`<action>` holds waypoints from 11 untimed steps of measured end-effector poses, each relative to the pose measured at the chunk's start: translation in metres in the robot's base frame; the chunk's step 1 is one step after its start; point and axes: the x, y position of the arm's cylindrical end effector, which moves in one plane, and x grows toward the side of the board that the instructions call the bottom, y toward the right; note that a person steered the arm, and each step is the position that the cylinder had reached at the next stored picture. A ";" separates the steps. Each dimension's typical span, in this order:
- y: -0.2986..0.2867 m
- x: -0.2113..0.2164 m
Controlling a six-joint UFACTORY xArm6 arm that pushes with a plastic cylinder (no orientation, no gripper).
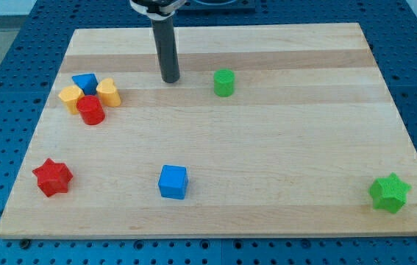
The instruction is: Push the green circle diagonally to the green star
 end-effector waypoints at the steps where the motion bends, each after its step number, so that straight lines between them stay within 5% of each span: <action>1: -0.001 0.003; 5: 0.159 0.006; 6: 0.176 0.041; 8: 0.083 0.066; 10: 0.169 0.091; 11: 0.146 0.129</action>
